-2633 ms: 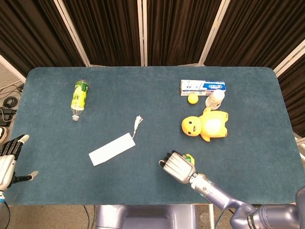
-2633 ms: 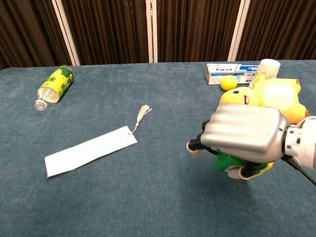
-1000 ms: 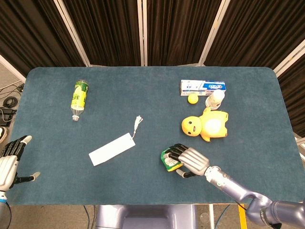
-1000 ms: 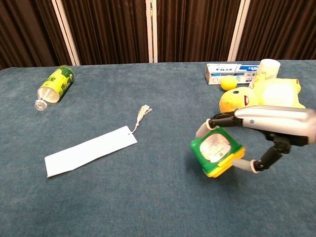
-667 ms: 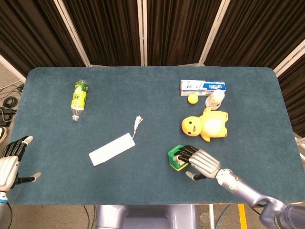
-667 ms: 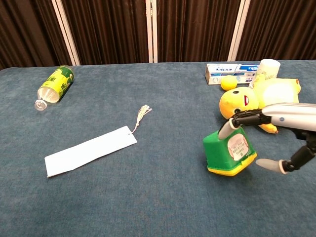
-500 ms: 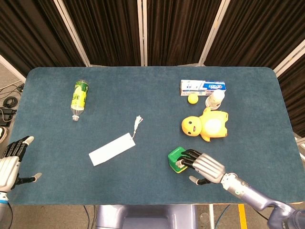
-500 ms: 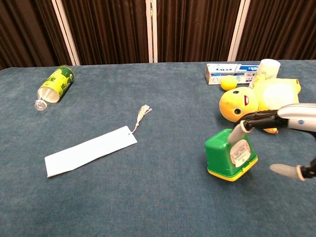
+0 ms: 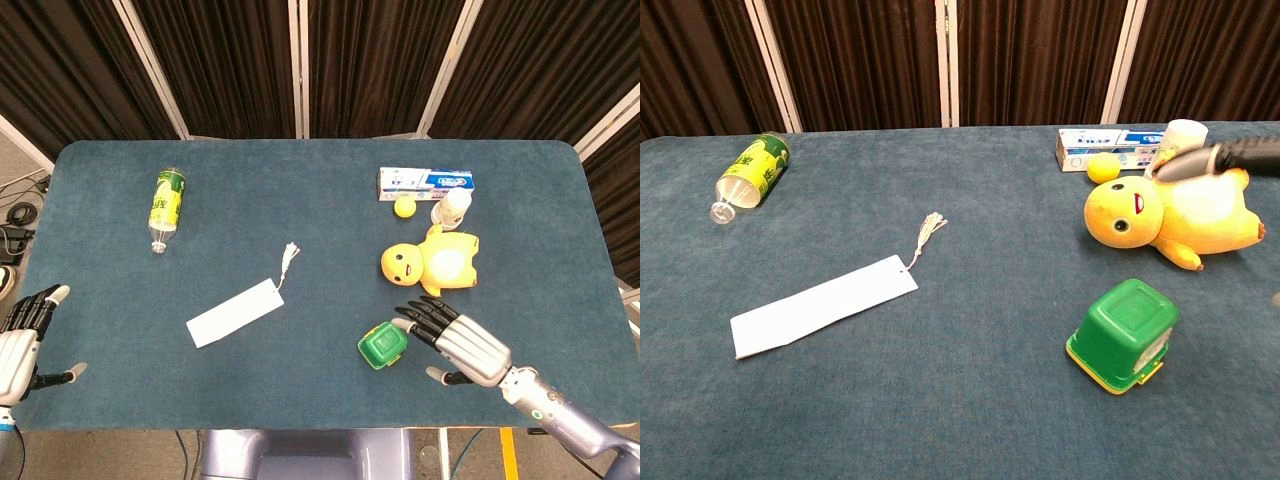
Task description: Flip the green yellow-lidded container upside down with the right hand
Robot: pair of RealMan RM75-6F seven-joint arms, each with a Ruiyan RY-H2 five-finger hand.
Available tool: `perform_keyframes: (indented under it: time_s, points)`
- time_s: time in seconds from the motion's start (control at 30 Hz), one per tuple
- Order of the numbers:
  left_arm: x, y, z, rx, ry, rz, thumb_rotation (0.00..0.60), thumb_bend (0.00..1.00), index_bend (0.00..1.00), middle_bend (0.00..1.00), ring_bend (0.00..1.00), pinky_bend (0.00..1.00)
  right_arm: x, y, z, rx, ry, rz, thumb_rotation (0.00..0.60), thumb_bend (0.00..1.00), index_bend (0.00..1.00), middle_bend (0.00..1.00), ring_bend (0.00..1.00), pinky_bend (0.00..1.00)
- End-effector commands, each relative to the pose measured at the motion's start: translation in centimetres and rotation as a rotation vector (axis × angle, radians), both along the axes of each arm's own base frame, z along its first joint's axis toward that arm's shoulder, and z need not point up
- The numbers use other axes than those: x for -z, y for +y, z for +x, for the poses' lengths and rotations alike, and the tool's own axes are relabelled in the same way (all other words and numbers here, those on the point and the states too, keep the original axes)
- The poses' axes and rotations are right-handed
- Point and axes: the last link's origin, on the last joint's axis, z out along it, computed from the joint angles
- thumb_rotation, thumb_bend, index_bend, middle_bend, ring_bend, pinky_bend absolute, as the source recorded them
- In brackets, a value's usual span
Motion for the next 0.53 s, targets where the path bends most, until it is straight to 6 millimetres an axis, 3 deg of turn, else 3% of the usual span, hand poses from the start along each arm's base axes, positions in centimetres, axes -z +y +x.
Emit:
perform_keyframes:
  time_s: [0.03,0.27,0.53]
  points:
    - [-0.1,-0.2,0.1,0.009,0.001,0.011,0.600,0.00,0.00,0.00,0.00,0.00,-2.6,0.4,0.4,0.039,-0.011,-0.132,0.600,0.06,0.04,0.00,0.00,0.00]
    - [-0.5,-0.6,0.3,0.034,0.005,0.050,0.600,0.00,0.00,0.00,0.00,0.00,-4.9,2.6,0.2,0.177,-0.026,-0.328,0.600,0.02,0.00,0.00,0.00,0.00]
    - [-0.9,-1.2,0.6,0.059,0.006,0.071,0.600,0.00,0.00,0.00,0.00,0.00,-5.2,4.5,-1.9,0.317,-0.056,-0.478,0.600,0.02,0.00,0.00,0.00,0.00]
